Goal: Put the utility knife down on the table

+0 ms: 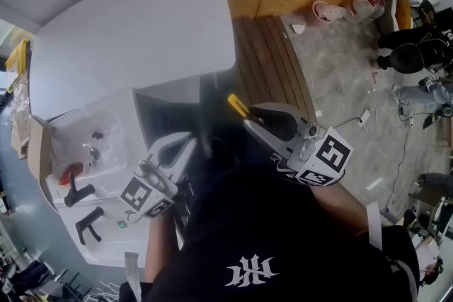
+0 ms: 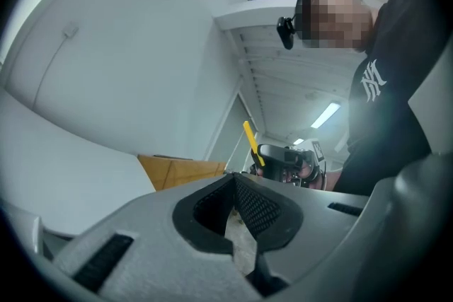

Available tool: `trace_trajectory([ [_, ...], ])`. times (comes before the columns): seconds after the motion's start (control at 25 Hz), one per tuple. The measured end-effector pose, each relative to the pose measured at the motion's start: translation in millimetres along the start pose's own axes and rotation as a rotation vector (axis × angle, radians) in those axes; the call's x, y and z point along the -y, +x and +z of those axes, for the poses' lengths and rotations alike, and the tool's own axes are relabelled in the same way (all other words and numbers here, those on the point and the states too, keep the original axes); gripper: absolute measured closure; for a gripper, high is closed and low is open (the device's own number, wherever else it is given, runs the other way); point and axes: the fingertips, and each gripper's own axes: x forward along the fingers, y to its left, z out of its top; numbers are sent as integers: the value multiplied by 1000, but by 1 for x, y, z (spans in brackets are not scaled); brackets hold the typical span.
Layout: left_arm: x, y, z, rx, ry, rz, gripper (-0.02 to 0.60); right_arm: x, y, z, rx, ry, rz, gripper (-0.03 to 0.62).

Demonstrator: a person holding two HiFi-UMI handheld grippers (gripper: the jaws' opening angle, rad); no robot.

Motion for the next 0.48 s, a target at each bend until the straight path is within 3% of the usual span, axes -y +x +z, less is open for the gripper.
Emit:
trace_trajectory([
  [0.24,-47,37,15,-20,17,37,576,63,25,15,26,5,21,539],
  [0.48,-117,102,33,-33,-23,105,577,158,71,34,35,52,89,539],
])
